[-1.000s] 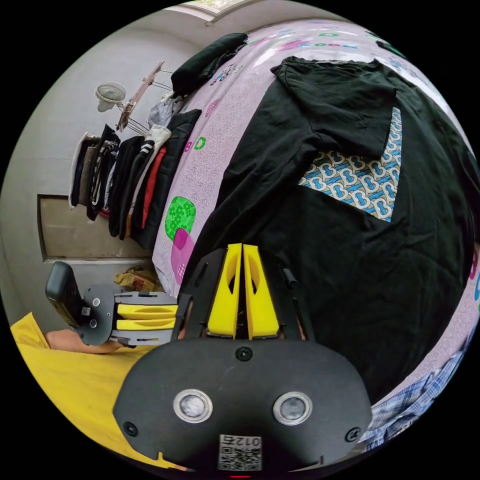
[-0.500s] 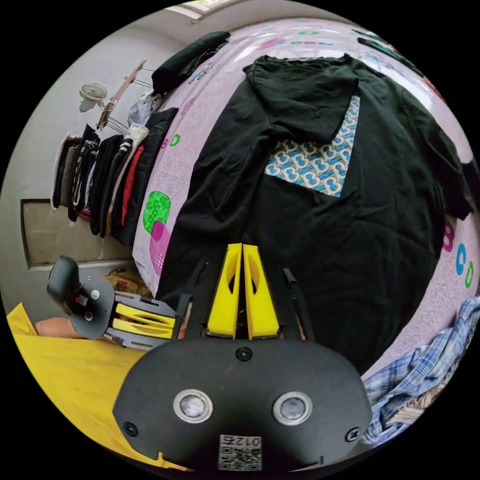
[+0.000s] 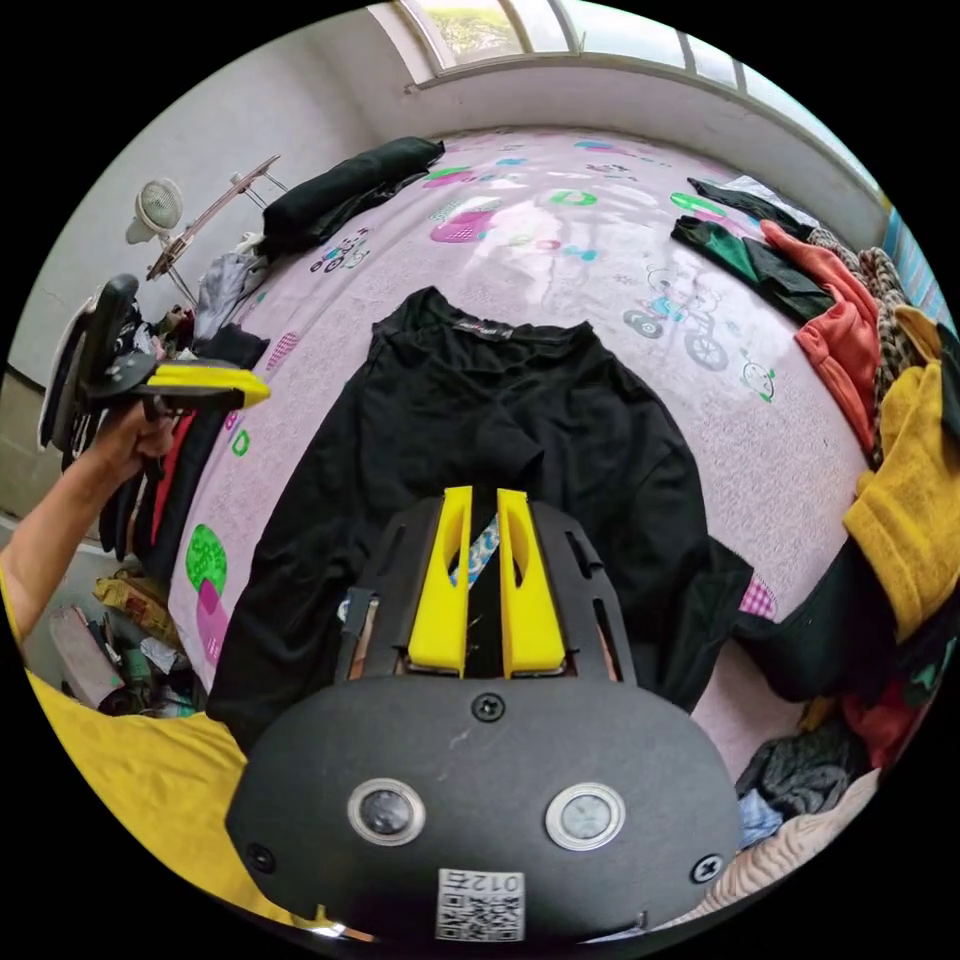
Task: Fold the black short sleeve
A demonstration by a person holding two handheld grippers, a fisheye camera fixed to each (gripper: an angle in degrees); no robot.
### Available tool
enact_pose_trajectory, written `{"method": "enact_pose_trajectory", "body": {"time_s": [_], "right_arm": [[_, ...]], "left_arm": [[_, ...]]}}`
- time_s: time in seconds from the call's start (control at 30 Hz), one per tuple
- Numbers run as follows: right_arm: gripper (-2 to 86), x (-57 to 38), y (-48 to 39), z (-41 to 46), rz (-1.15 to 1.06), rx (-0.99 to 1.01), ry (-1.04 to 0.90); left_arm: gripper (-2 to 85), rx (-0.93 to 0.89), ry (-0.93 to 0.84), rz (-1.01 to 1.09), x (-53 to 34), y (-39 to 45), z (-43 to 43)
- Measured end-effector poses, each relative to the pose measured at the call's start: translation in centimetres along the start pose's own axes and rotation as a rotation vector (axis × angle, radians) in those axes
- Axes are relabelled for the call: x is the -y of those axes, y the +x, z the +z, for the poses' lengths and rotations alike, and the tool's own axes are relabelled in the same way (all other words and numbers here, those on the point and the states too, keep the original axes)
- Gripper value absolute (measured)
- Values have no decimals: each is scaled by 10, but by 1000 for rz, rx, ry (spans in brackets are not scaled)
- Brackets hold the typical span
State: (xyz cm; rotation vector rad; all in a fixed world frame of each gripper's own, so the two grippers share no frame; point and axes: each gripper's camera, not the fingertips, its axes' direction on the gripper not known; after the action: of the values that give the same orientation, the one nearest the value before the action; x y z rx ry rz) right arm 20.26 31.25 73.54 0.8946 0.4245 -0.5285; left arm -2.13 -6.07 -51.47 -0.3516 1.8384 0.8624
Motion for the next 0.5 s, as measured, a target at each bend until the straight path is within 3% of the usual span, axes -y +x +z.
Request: {"method": "enact_pose_trajectory", "body": {"time_s": [0.2, 0.5], "right_arm": [[57, 27, 24, 7, -17, -21, -42], [40, 42, 50, 13, -4, 52, -66]], "left_arm": [[28, 153, -116, 366, 95, 2, -19], [21, 159, -256, 637, 182, 35, -40]]}}
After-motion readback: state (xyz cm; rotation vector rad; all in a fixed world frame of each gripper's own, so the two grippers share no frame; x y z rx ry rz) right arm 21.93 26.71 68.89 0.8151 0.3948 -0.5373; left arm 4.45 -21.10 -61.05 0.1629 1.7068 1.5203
